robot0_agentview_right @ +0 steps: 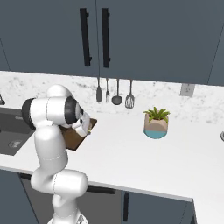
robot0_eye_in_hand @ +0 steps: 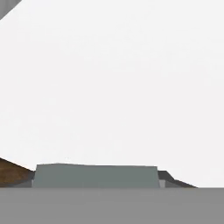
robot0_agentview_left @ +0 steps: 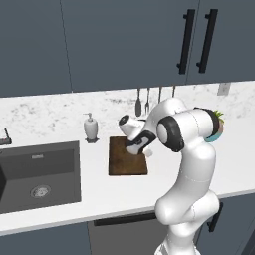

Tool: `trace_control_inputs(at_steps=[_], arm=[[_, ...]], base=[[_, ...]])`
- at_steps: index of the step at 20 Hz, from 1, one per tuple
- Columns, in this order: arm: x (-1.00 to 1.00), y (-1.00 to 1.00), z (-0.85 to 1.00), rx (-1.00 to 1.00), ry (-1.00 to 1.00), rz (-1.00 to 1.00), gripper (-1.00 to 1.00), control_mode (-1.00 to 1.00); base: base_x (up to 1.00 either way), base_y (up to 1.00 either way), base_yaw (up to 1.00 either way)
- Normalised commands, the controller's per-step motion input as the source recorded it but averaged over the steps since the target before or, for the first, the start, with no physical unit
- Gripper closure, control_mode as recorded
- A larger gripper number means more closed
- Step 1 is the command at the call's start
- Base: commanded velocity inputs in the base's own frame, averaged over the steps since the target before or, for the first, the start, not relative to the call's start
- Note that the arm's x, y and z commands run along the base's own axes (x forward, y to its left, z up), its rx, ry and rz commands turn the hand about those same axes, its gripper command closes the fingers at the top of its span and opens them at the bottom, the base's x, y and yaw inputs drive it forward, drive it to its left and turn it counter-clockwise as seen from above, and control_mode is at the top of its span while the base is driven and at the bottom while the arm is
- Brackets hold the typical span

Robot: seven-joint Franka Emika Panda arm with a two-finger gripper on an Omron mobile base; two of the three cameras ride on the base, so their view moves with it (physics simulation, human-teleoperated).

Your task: Pick up the sponge from the counter and clean the cutting board by briefly scrubbing or pressing down on the cutting board. Once finished, release the sponge.

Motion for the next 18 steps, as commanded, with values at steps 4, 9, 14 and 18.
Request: trace_control_inputs(at_steps=[4,9,14,18], arm=[[-0.59,-0.84,-0.79,-0.04,0.0,-0.14,1.0,-1.0],[-0.52,-0.91,-0.67,-0.01,0.0,-0.15,1.0,-1.0],[-0.48,-0.89,-0.62,0.0,0.01,-0.16,1.0,-1.0],[-0.47,-0.84,-0.57,0.0,0.02,-0.17,1.0,-1.0]], base=[[0.0,0.0,0.0],[0.0,0.0,0.0],[0.0,0.0,0.0],[0.0,0.0,0.0]])
